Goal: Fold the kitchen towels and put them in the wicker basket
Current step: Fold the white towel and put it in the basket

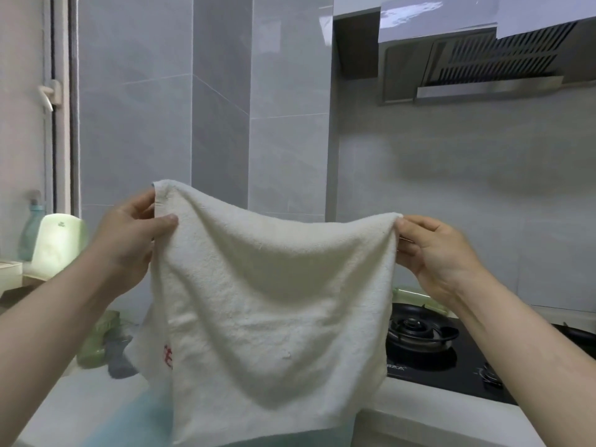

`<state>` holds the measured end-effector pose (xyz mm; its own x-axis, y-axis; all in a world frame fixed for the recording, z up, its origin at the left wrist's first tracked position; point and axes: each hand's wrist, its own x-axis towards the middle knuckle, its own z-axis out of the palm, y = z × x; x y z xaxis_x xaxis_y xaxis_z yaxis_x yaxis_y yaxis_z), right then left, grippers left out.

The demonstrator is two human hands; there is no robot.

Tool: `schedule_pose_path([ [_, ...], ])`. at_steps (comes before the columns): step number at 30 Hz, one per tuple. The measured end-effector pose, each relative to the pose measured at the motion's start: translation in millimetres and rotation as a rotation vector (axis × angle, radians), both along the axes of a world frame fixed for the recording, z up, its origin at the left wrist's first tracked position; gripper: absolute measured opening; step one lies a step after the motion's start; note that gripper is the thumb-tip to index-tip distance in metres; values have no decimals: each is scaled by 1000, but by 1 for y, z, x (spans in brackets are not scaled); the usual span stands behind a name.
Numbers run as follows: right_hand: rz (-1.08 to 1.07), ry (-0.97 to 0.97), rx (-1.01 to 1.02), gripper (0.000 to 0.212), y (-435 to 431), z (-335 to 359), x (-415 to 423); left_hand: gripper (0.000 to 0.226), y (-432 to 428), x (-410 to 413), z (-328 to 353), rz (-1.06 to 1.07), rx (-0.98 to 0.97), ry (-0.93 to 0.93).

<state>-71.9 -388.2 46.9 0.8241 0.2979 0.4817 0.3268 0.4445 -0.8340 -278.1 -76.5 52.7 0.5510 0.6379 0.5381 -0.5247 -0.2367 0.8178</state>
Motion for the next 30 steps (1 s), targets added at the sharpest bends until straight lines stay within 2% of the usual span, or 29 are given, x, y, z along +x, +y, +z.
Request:
schedule_pose_path([
  [3, -55, 5, 16, 7, 4, -1, -1, 39, 3, -2, -8, -5, -40, 30],
  [9, -93, 113, -110, 17, 37, -30, 19, 30, 16, 15, -42, -74, -61, 270],
  [16, -43, 278, -429, 22, 101, -126, 71, 53, 62, 72, -137, -63, -147, 534],
  [23, -61, 285, -559, 32, 153, -190, 122, 67, 99, 133, -190, 282, 135, 635],
  [25, -57, 275, -593, 36, 157, -203, 135, 63, 104, 142, -202, 363, 202, 662],
  [27, -30, 250, -657, 41, 157, -223, 152, 55, 108, 145, -213, 348, 250, 701],
  [30, 33, 238, -750, 39, 143, -226, 138, 43, 106, 137, -220, 403, 362, 871],
])
